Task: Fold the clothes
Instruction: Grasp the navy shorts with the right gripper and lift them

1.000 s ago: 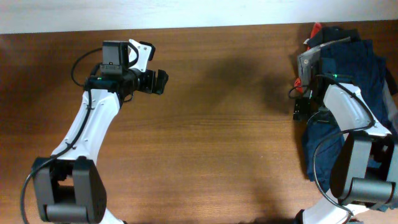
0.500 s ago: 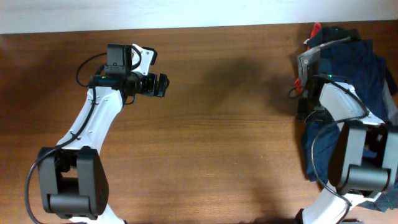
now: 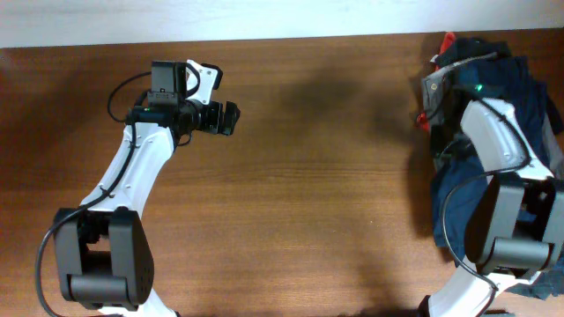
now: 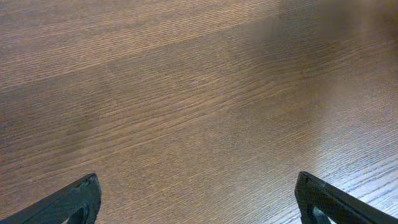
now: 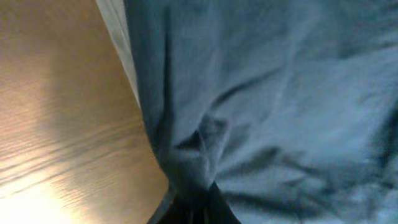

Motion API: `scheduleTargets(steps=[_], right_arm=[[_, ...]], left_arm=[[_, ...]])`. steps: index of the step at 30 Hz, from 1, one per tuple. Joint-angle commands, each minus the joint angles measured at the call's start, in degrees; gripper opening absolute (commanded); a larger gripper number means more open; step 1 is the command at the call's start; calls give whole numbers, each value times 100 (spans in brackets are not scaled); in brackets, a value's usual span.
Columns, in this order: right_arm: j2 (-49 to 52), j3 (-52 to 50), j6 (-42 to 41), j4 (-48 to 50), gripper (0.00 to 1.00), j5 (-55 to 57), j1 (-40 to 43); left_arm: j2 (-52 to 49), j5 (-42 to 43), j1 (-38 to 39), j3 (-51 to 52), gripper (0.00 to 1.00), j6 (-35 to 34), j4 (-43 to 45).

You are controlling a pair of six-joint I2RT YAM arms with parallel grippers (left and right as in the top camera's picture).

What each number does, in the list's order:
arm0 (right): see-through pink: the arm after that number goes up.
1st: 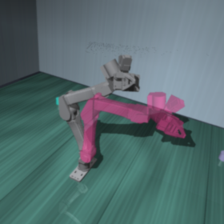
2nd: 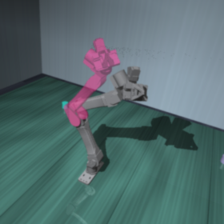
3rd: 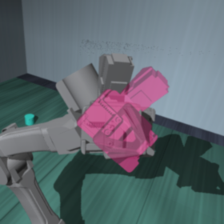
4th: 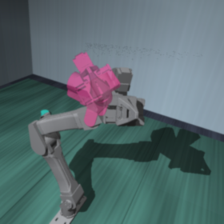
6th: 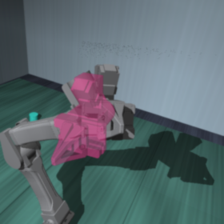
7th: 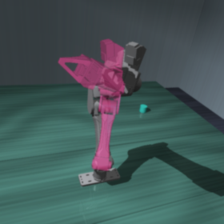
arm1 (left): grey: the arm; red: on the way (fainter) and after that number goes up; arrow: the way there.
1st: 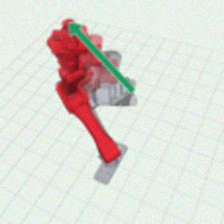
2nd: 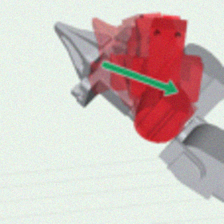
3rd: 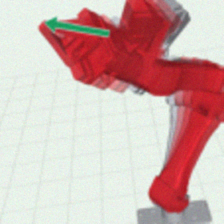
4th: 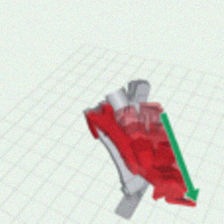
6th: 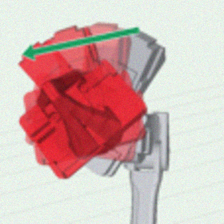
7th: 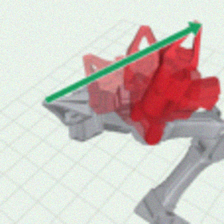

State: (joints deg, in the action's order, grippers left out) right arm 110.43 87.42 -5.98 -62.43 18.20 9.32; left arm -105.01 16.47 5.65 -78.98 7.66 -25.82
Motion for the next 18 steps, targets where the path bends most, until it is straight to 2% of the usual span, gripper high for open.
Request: scheduleTargets(steps=[1,8,14,18], right_arm=[[-337,1165,-24,-592,4,-151,-70],[-337,3738,570,-2243,4,-748,-619],[-337,5324,577,-2942,4,-879,-1502],[-337,5606,577,-3023,4,-1211,-2262]], left_arm=[[-35,223,-9,-103,99,-52,33],[199,223,-20,-369,99,-52,-87],[767,216,-20,-560,99,-48,-304],[1150,216,-92,-562,99,-48,-380]])
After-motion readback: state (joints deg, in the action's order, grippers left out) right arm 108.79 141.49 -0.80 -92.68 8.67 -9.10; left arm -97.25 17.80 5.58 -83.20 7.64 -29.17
